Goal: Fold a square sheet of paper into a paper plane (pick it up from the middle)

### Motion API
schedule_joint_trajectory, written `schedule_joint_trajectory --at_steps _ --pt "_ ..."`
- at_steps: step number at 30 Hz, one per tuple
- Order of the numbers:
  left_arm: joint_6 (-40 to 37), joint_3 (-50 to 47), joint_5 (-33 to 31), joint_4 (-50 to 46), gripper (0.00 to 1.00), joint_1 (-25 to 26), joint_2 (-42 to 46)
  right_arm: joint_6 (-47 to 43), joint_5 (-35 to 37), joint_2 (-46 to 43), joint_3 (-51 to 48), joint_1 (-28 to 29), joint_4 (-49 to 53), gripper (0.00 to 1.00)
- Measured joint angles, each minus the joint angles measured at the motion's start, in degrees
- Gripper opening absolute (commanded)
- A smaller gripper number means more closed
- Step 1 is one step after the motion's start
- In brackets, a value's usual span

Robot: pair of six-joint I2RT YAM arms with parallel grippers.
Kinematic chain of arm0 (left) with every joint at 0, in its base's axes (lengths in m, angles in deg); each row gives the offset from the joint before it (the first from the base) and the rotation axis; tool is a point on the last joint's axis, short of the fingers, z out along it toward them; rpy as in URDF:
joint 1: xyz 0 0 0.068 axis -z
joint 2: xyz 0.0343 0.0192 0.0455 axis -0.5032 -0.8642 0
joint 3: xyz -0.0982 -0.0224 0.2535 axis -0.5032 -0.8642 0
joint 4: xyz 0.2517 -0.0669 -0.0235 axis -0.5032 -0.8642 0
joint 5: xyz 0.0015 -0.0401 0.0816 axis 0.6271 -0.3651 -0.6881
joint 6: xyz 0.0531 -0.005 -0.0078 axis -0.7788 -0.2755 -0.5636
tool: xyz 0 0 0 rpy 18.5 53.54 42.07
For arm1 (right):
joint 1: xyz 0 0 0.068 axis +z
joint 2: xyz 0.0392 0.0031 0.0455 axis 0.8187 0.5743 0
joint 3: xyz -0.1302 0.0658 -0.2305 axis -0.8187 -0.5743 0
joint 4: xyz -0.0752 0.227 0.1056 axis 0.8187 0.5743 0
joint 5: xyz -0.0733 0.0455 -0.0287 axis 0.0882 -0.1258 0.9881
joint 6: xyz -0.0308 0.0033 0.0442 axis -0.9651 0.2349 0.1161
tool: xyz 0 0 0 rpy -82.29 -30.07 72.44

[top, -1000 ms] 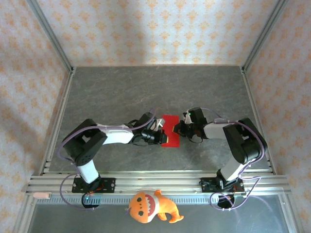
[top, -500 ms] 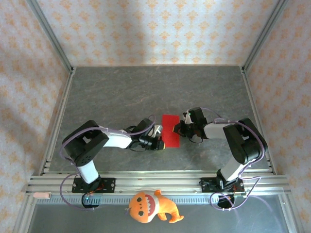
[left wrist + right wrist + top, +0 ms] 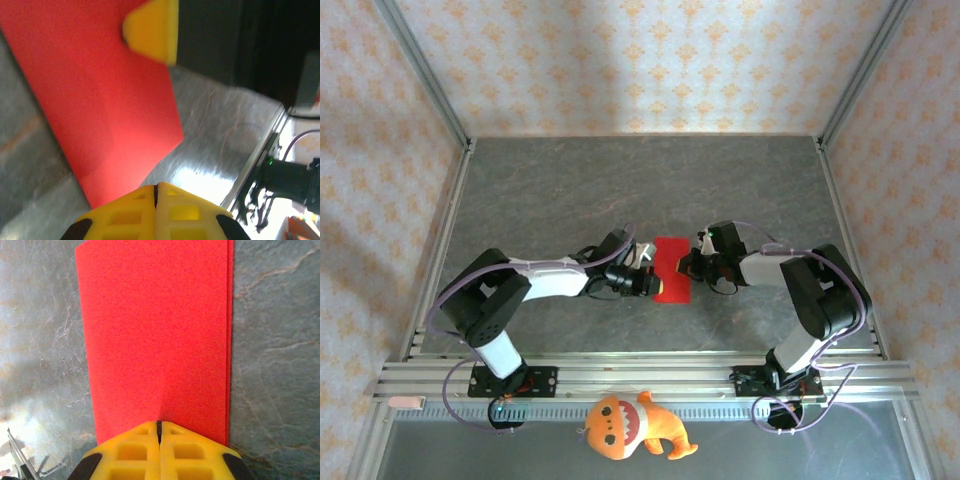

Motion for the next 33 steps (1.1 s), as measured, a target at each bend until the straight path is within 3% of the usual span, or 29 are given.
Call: schedule_joint_trajectory --at_steps 10,22,33 --pt "0.66 4.17 2.45 2.4 0.02 -1.64 -10.6 0.02 0.17 -0.02 0.0 -0.04 0.15 0.0" --pt "-10.71 -0.33 -3.61 -4.7 0.03 0.76 -3.69 0.02 0.31 -0.07 0.04 -0.09 0.15 0.0" --pt "-10.16 2.29 -9.49 -14.67 0.05 2.86 2.64 0.02 0.37 -0.07 0.15 -0.11 0.17 0.0"
